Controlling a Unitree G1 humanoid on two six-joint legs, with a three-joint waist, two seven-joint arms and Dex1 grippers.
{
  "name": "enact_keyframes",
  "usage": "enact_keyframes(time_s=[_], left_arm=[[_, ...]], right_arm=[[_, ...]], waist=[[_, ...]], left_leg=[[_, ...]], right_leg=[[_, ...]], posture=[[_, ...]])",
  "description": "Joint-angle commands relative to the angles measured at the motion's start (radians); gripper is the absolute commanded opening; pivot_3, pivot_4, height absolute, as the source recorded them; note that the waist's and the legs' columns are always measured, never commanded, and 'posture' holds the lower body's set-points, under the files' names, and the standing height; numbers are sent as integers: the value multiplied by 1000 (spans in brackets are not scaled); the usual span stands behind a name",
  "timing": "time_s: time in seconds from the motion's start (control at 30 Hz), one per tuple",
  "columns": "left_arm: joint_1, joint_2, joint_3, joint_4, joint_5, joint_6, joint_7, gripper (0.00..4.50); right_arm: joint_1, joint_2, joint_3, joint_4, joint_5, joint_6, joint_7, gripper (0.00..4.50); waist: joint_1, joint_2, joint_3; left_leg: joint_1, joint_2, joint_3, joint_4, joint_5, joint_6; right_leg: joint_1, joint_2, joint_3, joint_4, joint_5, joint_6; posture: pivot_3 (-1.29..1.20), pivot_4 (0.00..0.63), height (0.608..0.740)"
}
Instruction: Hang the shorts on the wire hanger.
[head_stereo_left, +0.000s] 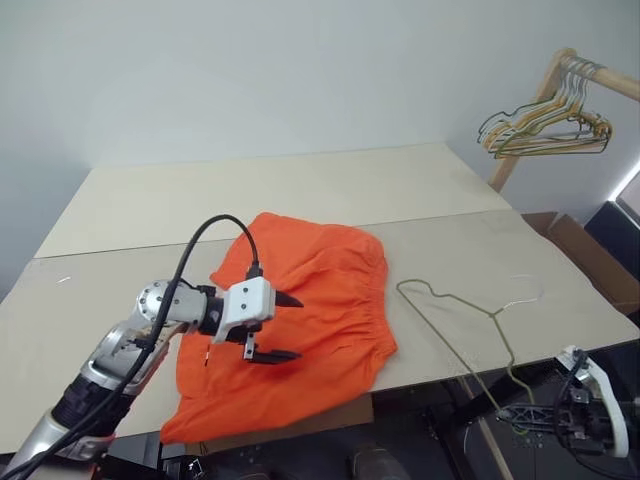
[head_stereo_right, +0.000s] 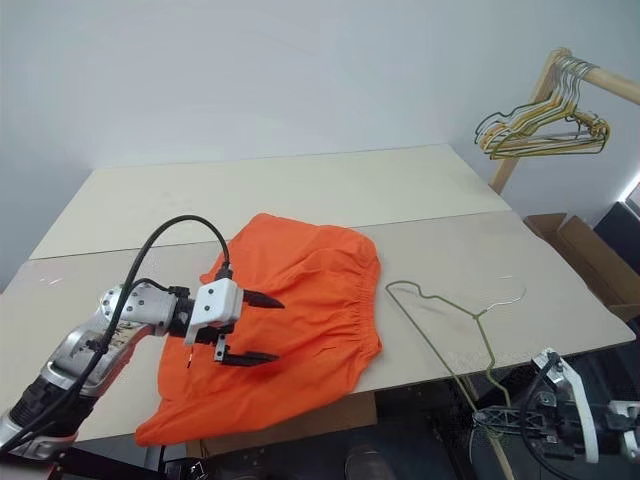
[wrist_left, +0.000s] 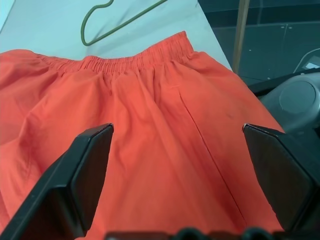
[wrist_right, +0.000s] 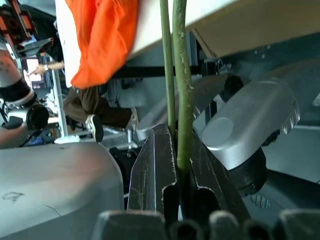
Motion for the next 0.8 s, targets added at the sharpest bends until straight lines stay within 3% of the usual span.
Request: enact_keyframes(time_s=[0.03,0.57,0.8], left_arm=[[-5,11,23,-47,-10,0,-1,4484],[19,10,11,-50,22,-13,35,4484],[16,8,-2,-41,51,-21,39,4484]], right_arm=[[-34,5,21,-7,-10,-25,34,0],[-44,48,11,-49,14,-24,46,0],[-118,28,145,-7,-29,-18,127,0]], waist=[[1,0,0],[8,0,0],[9,0,0]], left_leg=[[0,0,0,0,0,0],[0,0,0,1,0,0],[0,0,0,1,0,0]], right_leg=[[0,0,0,0,0,0],[0,0,0,0,0,-1],[0,0,0,1,1,-1]], posture=[[-209,0,740],[-192,0,740],[-180,0,740]])
